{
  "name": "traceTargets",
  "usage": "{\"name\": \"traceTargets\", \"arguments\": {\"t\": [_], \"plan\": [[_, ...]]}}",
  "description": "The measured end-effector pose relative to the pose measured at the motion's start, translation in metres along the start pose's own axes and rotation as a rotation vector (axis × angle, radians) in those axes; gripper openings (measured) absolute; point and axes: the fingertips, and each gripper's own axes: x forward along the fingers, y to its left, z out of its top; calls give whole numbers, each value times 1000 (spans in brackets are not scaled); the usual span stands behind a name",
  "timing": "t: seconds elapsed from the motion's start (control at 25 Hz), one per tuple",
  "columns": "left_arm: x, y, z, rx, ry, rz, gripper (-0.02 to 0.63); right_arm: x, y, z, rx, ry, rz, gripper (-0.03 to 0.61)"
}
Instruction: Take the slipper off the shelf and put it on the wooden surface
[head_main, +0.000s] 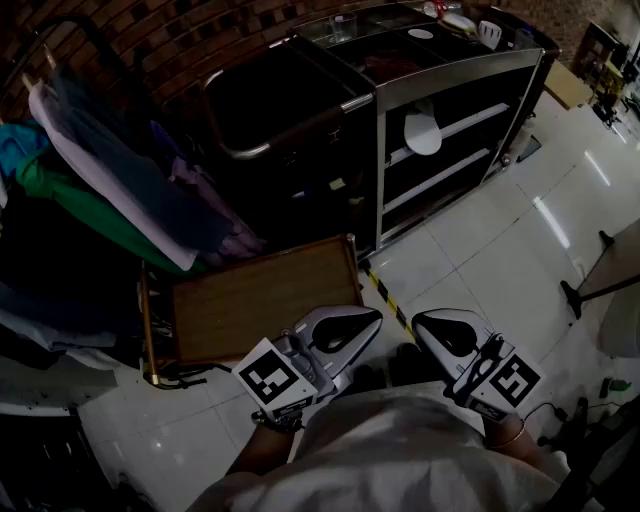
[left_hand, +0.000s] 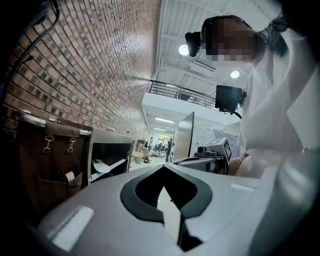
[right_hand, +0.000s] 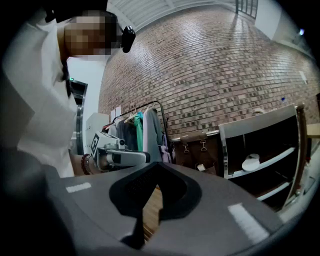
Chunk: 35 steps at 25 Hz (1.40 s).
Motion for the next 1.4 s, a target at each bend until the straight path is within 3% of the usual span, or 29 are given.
{"name": "traceTargets", "arguments": {"t": [0.4, 0.56, 0.72, 0.88, 1.04, 1.24, 1.4], "plan": [[21, 72, -6, -73, -19, 123, 0, 3, -98, 5, 12, -10, -61, 0], [50, 107, 1, -34, 10, 186, 0, 13, -183, 2, -15, -16, -92, 0], [86, 142, 23, -45, -46, 254, 0, 32, -283, 11, 31, 5, -134, 14], [112, 172, 22, -41, -25, 330, 0, 53, -366, -13, 72, 109, -174, 41], [140, 196, 18, -93, -36, 376, 0, 77, -428, -38, 122, 186, -166, 100], [169, 216, 24, -15, -7, 422, 0, 106, -482, -78, 209, 239, -189, 127], [182, 227, 29, -37, -10, 444, 0, 118, -513, -98, 295, 270, -213, 149]]}}
